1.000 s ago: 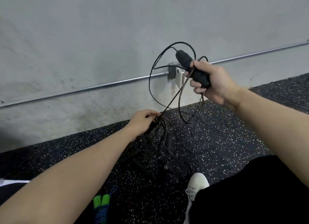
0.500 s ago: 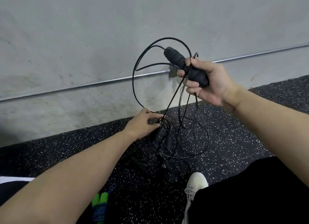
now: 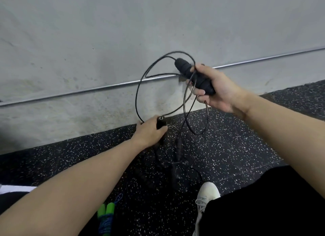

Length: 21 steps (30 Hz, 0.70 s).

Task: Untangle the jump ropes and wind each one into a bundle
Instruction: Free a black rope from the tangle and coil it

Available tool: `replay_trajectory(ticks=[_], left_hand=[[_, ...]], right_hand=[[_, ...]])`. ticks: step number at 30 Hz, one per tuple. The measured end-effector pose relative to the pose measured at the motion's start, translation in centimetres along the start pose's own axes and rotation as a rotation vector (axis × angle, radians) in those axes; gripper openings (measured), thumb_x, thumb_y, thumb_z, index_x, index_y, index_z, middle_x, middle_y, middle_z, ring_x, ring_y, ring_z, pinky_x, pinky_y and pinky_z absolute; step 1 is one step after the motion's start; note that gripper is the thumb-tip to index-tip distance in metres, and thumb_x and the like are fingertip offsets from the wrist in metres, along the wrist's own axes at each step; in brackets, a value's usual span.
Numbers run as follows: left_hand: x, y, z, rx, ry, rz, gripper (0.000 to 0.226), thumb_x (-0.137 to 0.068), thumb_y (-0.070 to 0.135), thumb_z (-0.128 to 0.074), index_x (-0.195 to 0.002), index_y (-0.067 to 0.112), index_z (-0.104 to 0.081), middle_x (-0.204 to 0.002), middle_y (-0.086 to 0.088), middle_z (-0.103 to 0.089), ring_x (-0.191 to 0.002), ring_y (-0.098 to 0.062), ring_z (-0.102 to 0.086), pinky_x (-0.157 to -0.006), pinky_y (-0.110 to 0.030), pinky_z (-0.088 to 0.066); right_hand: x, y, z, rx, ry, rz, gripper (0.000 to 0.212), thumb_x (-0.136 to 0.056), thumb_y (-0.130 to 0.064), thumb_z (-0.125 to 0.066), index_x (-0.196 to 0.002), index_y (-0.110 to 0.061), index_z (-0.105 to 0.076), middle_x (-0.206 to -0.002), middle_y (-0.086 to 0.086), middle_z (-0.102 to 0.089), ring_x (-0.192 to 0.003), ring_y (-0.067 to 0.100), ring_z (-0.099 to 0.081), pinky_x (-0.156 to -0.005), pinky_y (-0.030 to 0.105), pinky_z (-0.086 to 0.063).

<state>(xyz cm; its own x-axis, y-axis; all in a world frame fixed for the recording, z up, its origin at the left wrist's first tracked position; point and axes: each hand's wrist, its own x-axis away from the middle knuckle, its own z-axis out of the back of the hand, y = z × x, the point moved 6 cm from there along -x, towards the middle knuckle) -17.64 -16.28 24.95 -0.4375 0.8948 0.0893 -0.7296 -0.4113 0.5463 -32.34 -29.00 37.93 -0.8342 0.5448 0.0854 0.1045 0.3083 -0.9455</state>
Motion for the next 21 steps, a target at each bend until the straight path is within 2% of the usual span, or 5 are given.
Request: replay_trajectory(ticks=[4,7,10,15,21], left_hand=[[1.0,0.0,2.2,0.310,0.050,0.031,0.022,-0.105,0.034,-0.053,-0.124,0.026,-0.048,-0.107,0.000,-0.065,-0.095,-0.016,-0.066,-0.081,-0.034,-0.057],[1.1,0.7,4.8,0.345,0.156,0.005,0.029,-0.105,0.044,-0.050,-0.127,0.025,-0.046,-0.102,0.010,-0.060,-0.091,-0.006,-0.060,-0.068,-0.020,-0.048],[0.4,1.3,7.5,0.478,0.262,0.043,0.026,-0.105,0.043,-0.051,-0.119,0.022,-0.050,-0.093,0.001,-0.062,-0.079,-0.014,-0.061,-0.072,-0.031,-0.051],[0.0,-1.8,9.2,1.153,0.240,0.516,0.022,-0.096,0.031,-0.061,-0.081,0.020,-0.048,-0.065,0.000,-0.047,-0.046,-0.016,-0.041,-0.045,-0.023,-0.040],[0.8,-4.9,9.9,1.449,0.241,0.616,0.017,-0.087,0.024,-0.054,-0.094,0.012,-0.043,-0.070,-0.004,-0.047,-0.043,-0.015,-0.044,-0.041,-0.021,-0.043]], right_hand=[[0.0,0.8,0.4,0.298,0.155,-0.070,0.032,-0.098,-0.053,-0.053,-0.109,-0.025,-0.063,-0.075,-0.005,-0.064,-0.050,0.008,-0.043,-0.045,0.021,-0.040],[0.0,1.0,0.6,0.405,0.205,-0.081,0.045,-0.097,-0.053,-0.055,-0.117,-0.013,-0.064,-0.079,-0.002,-0.065,-0.053,0.009,-0.045,-0.048,0.022,-0.043],[-0.2,1.3,0.9,0.484,0.248,-0.079,0.041,-0.096,-0.056,-0.055,-0.107,-0.020,-0.069,-0.091,0.004,-0.068,-0.056,0.011,-0.055,-0.052,0.027,-0.053],[-0.1,2.0,3.5,0.896,0.308,-0.194,0.044,-0.097,-0.061,-0.048,-0.113,-0.028,-0.072,-0.104,0.011,-0.070,-0.084,0.026,-0.071,-0.063,0.031,-0.050],[0.5,4.5,5.7,0.831,0.284,-0.526,0.050,-0.104,-0.058,-0.032,-0.114,-0.020,-0.063,-0.068,0.005,-0.052,-0.046,0.016,-0.048,-0.046,0.023,-0.041]])
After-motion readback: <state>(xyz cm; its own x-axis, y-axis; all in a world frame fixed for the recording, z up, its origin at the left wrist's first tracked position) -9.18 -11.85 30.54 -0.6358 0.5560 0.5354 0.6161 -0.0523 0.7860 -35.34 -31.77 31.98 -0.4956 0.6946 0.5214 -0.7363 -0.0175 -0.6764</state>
